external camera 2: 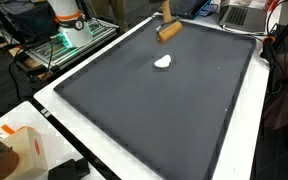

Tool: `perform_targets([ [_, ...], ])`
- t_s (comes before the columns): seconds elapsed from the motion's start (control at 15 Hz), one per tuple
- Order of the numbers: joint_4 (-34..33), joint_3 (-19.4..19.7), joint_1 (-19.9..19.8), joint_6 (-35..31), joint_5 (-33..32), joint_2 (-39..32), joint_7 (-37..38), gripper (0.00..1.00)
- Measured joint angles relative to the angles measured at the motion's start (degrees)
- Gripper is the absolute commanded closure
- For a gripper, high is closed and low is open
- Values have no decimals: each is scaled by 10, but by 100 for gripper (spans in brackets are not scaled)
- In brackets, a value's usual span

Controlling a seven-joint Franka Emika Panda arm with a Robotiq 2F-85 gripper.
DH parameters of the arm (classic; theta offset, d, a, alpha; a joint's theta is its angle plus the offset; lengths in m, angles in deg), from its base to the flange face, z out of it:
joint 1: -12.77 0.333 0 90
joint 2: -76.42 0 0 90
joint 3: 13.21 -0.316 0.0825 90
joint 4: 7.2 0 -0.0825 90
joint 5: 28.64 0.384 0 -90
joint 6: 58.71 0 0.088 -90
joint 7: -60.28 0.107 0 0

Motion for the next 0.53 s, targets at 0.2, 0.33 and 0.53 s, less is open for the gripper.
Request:
perform_targets([
  [0.2, 0, 3, 1, 0, -2, 0, -48, 77],
  [0.33, 0, 12, 4, -3, 0, 0, -84, 77],
  [0.53, -1, 28, 2, -3, -1, -1, -115, 77],
])
